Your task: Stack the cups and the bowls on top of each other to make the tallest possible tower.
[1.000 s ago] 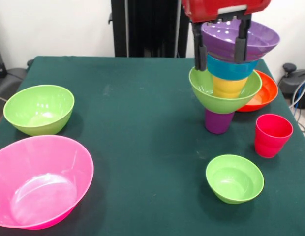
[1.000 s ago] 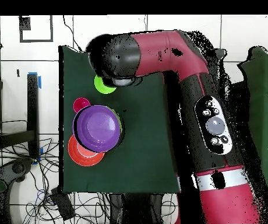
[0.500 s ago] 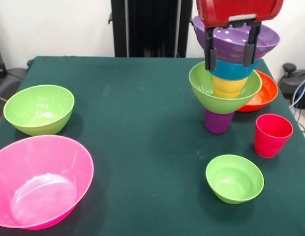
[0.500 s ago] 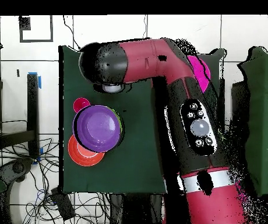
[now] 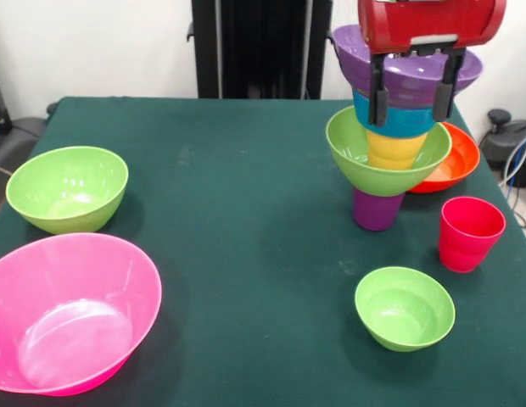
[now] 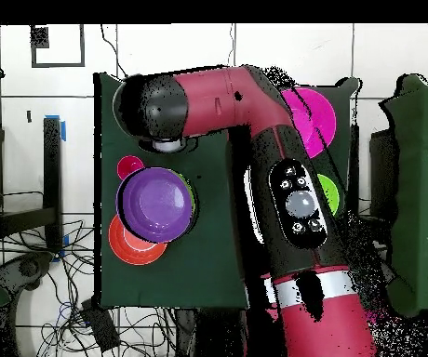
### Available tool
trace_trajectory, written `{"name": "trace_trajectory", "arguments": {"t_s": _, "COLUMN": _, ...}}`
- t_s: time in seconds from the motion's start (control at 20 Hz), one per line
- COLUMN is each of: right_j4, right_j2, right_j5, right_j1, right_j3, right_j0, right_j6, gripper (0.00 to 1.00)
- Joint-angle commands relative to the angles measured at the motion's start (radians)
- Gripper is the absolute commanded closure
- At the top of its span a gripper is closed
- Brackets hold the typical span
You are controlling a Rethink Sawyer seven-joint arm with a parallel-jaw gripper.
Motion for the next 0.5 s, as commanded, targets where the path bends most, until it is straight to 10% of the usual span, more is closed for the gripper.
{"name": "trace_trajectory", "arguments": {"t_s": 0.05, "right_j4": 0.018, "right_j2": -0.066, "right_j5": -0.055, "right_j1": 0.077, "right_j3": 0.074, "right_j0": 0.042, "right_j6": 0.171, "gripper": 0.00}}
{"name": "trace_trajectory", "arguments": {"t_s": 0.5, "right_j4": 0.021, "right_j2": -0.114, "right_j5": -0.100, "right_j1": 0.114, "right_j3": 0.071, "right_j0": 0.076, "right_j6": 0.194, "gripper": 0.00}}
